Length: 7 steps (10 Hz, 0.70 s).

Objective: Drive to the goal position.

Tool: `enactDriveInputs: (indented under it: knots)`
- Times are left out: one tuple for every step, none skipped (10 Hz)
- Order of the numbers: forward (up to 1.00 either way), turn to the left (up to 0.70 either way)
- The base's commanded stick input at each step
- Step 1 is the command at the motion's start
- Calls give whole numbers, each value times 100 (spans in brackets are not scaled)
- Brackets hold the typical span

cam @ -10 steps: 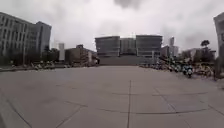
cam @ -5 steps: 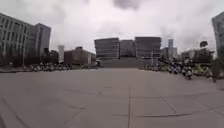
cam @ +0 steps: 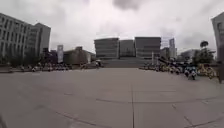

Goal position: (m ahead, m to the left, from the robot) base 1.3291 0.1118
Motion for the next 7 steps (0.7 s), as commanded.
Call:
enactDriveInputs:
  knots:
    - [60, 1]
    - [60, 1]
    - [60, 1]
    - [60, 1]
    - [60, 1]
    - [60, 1]
    - [60, 1]
